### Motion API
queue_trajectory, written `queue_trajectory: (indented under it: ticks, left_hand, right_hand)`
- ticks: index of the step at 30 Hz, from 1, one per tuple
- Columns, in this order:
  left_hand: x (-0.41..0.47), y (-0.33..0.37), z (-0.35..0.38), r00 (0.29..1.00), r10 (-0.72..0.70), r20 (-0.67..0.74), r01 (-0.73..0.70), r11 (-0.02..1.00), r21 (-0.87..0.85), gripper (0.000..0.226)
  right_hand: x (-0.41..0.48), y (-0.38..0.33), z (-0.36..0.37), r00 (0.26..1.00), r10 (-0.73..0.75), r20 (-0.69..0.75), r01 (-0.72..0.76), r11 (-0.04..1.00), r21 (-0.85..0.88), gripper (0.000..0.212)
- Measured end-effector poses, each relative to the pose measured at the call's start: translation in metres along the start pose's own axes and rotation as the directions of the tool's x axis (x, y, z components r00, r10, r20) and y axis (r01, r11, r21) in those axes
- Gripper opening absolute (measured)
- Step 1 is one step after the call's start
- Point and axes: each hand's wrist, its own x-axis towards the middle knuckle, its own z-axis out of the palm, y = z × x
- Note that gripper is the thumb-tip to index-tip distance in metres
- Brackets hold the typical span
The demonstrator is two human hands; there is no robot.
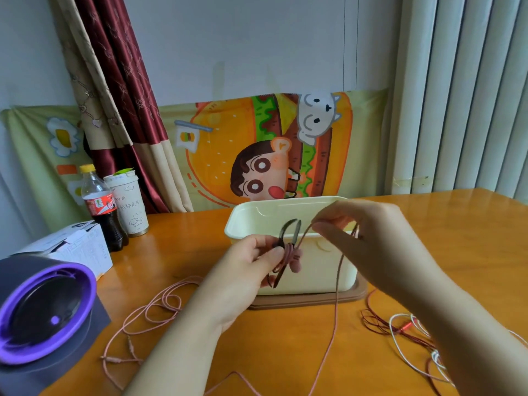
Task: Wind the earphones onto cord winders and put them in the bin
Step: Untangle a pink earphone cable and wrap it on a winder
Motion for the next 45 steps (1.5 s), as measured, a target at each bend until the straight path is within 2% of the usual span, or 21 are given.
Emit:
queue_trajectory:
  ticks: [3, 6, 10, 14, 20, 23, 26, 33, 37, 41, 45]
  left_hand:
    - [-0.002, 0.001, -0.002, 0.993, -0.006, 0.115, -0.004, 0.996, 0.088, 0.019]
    - [-0.003, 0.000, -0.007, 0.987, 0.007, 0.162, -0.024, 0.995, 0.101, 0.021]
    - [-0.005, 0.004, -0.010, 0.977, 0.052, 0.208, -0.064, 0.997, 0.051, 0.024]
    - [-0.006, 0.005, -0.009, 0.966, 0.088, 0.244, -0.079, 0.996, -0.045, 0.038]
    - [-0.007, 0.013, -0.005, 0.970, 0.186, 0.158, -0.135, 0.949, -0.286, 0.042]
    - [-0.004, 0.014, -0.004, 0.980, 0.169, 0.108, -0.101, 0.881, -0.462, 0.033]
    - [0.001, 0.010, -0.006, 0.993, 0.116, 0.027, -0.083, 0.835, -0.543, 0.031]
    - [0.004, 0.002, -0.012, 0.986, -0.063, -0.153, -0.011, 0.898, -0.439, 0.029]
    - [0.003, 0.004, -0.005, 0.990, -0.061, -0.129, -0.007, 0.880, -0.476, 0.029]
    - [0.003, 0.004, 0.000, 0.991, -0.024, -0.131, -0.034, 0.908, -0.418, 0.028]
    - [0.003, -0.001, 0.002, 0.989, -0.023, -0.149, -0.031, 0.937, -0.348, 0.029]
  right_hand:
    - [0.002, 0.010, -0.004, 1.000, 0.009, -0.014, -0.009, 1.000, -0.004, 0.007]
    - [0.004, 0.017, -0.003, 0.999, 0.041, -0.006, -0.040, 0.997, 0.070, 0.003]
    - [0.004, 0.024, 0.003, 0.996, 0.094, 0.008, -0.094, 0.979, 0.181, 0.006]
    - [0.002, 0.021, 0.013, 0.994, 0.111, 0.020, -0.112, 0.948, 0.298, 0.010]
    - [-0.006, 0.012, 0.029, 0.942, 0.074, 0.327, -0.207, 0.896, 0.393, 0.028]
    - [-0.010, 0.007, 0.033, 0.918, 0.062, 0.392, -0.189, 0.937, 0.293, 0.033]
    - [-0.014, 0.005, 0.041, 0.869, 0.049, 0.492, -0.106, 0.990, 0.089, 0.020]
    - [-0.014, -0.003, 0.042, 0.869, -0.004, 0.496, 0.005, 1.000, -0.001, 0.029]
    - [-0.016, -0.007, 0.039, 0.847, -0.023, 0.531, 0.054, 0.998, -0.044, 0.030]
    - [-0.020, -0.011, 0.038, 0.819, 0.006, 0.573, 0.044, 0.996, -0.074, 0.032]
    - [-0.019, -0.016, 0.031, 0.833, -0.008, 0.554, 0.047, 0.997, -0.057, 0.027]
